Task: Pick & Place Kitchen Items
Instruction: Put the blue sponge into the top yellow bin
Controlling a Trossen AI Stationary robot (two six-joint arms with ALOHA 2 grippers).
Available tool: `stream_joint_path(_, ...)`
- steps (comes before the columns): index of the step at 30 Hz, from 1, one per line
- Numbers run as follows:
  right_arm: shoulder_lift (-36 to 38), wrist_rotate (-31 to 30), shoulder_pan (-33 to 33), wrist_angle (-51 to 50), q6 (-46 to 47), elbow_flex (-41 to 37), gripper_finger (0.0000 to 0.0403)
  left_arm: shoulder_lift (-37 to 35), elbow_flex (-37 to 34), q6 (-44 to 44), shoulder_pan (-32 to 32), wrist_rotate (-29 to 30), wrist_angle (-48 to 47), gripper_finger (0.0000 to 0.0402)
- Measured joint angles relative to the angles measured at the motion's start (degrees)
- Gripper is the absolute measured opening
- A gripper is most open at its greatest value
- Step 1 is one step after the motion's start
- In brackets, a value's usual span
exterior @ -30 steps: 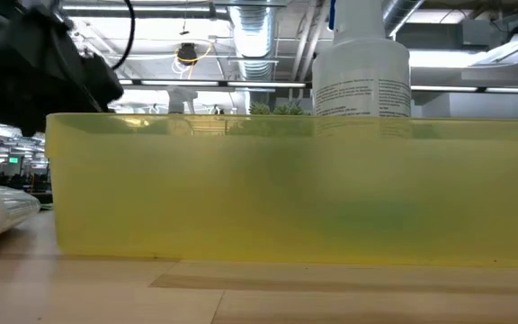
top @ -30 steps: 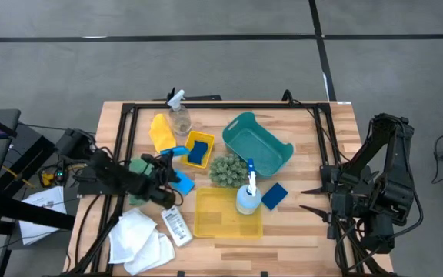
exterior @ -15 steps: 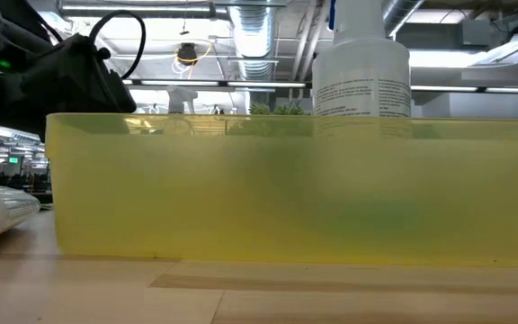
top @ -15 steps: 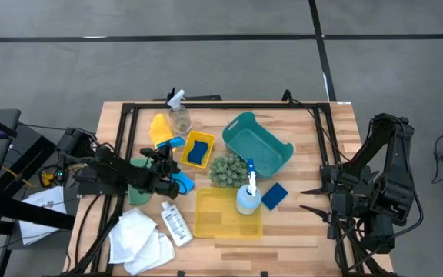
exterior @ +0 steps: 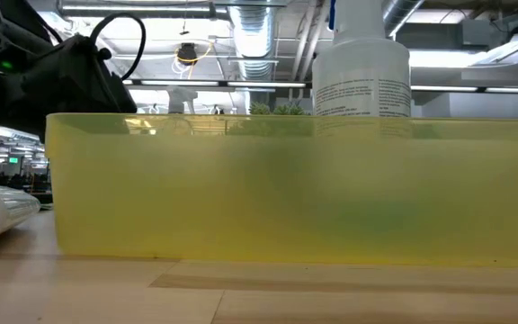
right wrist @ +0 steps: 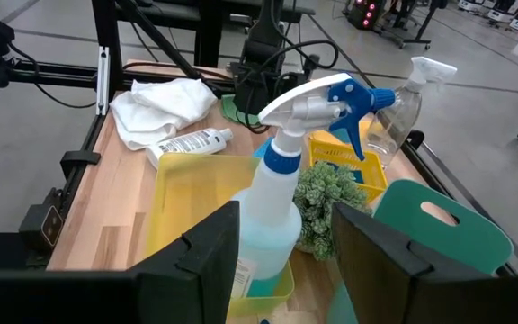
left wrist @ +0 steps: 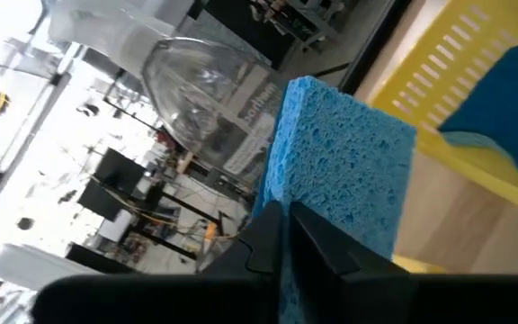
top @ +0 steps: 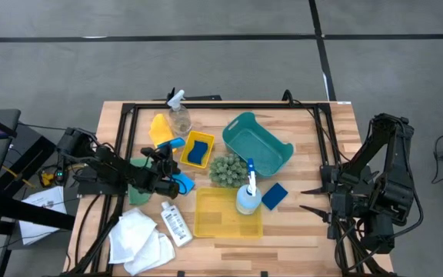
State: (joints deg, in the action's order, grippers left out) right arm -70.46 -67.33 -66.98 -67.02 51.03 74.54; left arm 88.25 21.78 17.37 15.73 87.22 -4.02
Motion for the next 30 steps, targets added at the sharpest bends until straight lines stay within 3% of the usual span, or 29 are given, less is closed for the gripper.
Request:
stream_joint_path(12,0.0,0.04,-0.02,-0.04,0.0,0.0,0.0168,0.0,-0.02,2.45,-0.33,-7.04,-0.06,0.0123)
stream_joint_path(21,0.0,0.2,-0.02,-0.04,0.0,0.0,0.0168,-0.02,0.0,2.31,-0.23,-14.16,-0.37,0.0156)
stream_joint_path(30,0.0,0.22,-0.02,-0.04,0.0,0.0,0.0168,-0.75,0.02,2.86,3.57,-15.18,-4.64,0.017)
